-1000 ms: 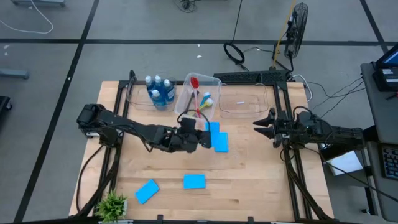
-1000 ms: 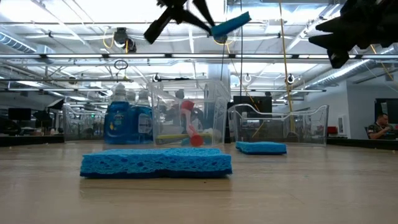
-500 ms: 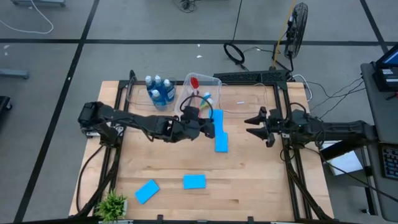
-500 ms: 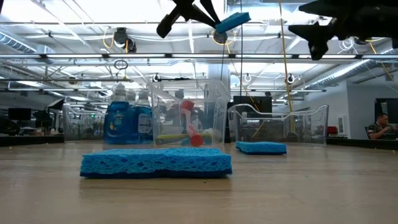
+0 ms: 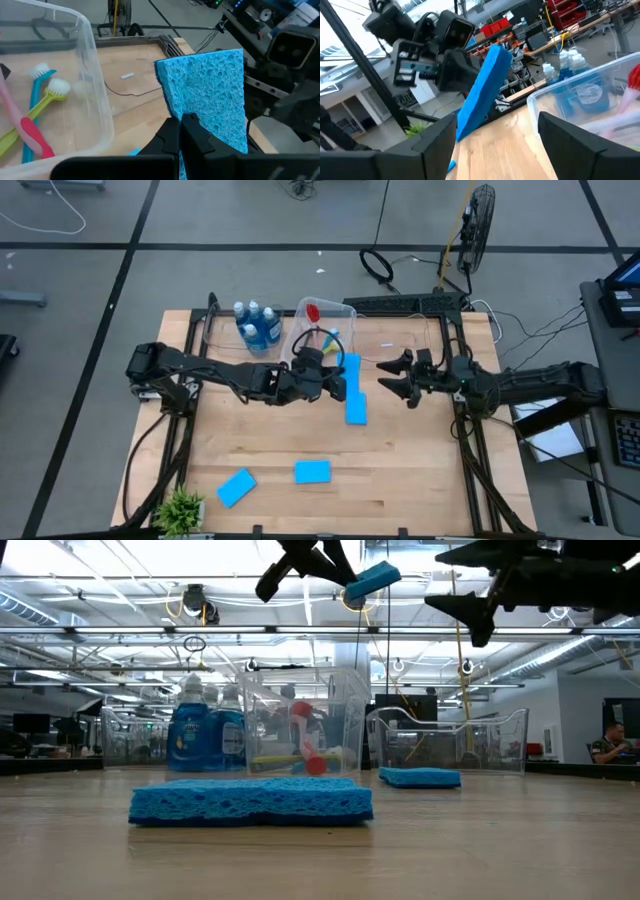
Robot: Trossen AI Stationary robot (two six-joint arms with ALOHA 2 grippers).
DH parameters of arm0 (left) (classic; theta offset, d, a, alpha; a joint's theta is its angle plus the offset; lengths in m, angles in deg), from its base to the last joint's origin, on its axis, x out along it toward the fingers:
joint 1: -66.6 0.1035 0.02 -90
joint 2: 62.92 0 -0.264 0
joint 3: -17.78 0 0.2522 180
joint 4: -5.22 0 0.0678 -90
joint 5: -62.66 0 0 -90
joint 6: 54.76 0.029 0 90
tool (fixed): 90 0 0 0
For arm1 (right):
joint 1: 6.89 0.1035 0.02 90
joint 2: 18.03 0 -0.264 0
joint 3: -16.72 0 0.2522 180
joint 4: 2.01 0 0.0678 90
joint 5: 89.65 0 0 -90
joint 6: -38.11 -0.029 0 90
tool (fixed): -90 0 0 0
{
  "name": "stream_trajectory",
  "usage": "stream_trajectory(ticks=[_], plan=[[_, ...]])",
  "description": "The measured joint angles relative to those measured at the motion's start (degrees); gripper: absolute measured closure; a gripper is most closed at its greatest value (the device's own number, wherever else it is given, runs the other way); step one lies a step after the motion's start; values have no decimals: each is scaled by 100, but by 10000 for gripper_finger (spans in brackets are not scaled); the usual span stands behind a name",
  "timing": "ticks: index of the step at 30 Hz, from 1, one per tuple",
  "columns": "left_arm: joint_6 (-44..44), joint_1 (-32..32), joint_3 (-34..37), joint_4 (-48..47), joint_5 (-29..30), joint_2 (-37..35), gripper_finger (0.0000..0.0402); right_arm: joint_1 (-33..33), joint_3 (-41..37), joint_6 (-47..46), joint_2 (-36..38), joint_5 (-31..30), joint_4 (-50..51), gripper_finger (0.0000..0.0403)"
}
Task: Pick & Place Kitchen Sink Supplies
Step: Put the blue sponge into the right transparent bin
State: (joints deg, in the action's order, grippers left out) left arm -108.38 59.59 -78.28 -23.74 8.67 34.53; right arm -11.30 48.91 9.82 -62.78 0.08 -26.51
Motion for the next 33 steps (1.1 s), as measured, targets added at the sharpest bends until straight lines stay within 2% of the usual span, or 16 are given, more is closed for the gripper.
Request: stream_trajectory(ticks=[12,33], plan=[[401,-7,0,193,-3,0,401,0,919,135,-999,-145,134,128],[451,-21,1,176,7,0,401,0,1126,25,-1665,-150,-355,126]])
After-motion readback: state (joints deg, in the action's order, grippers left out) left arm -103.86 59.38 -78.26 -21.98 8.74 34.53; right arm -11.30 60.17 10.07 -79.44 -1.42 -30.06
